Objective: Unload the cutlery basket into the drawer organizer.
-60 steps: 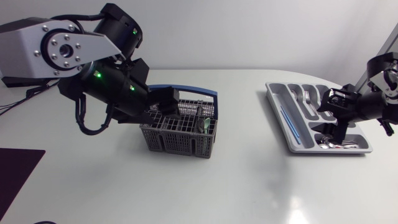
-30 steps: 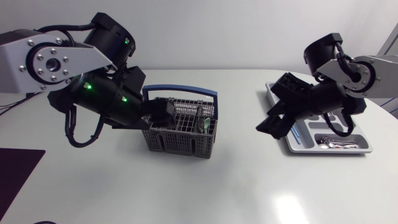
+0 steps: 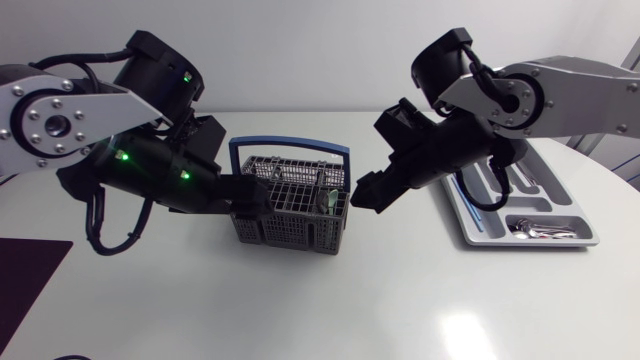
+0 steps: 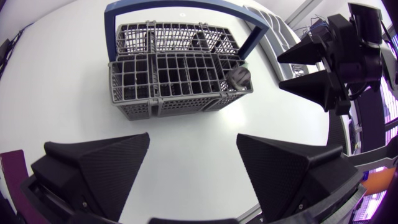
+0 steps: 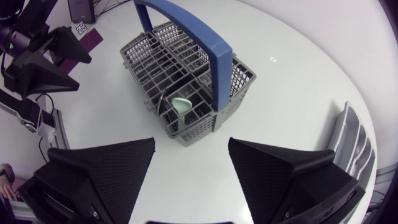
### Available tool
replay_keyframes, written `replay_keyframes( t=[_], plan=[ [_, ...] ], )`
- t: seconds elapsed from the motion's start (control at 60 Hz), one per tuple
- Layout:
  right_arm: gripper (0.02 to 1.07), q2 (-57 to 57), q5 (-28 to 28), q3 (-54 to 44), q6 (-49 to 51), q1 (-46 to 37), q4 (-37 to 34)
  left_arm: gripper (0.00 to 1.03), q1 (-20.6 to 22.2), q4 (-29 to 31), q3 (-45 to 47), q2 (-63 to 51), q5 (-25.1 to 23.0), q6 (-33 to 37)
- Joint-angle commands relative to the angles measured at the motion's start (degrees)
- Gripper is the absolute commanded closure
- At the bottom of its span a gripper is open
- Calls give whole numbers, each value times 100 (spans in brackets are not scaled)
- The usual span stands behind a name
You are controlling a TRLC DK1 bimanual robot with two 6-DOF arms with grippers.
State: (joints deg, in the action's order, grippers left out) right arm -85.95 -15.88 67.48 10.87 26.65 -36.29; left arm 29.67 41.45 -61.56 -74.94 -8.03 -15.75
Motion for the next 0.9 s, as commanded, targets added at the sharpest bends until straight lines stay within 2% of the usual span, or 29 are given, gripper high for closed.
replay_keyframes(
  t=[0.0,0.183,0.333,0.417,0.883],
  plan=[
    [21,-167,-38,239,-578,121,-124,5,-58,-49,206,164,47,274],
    [23,-449,-82,503,-806,376,-203,5,-119,-58,408,401,56,529],
    [48,-651,-205,634,-956,428,-159,5,-146,-208,628,603,170,643],
    [58,-739,-354,749,-1070,428,-159,5,-163,-287,724,726,197,687],
    [61,-1213,-354,1065,-1237,604,-229,5,-251,-577,1278,1447,381,854]
  ],
)
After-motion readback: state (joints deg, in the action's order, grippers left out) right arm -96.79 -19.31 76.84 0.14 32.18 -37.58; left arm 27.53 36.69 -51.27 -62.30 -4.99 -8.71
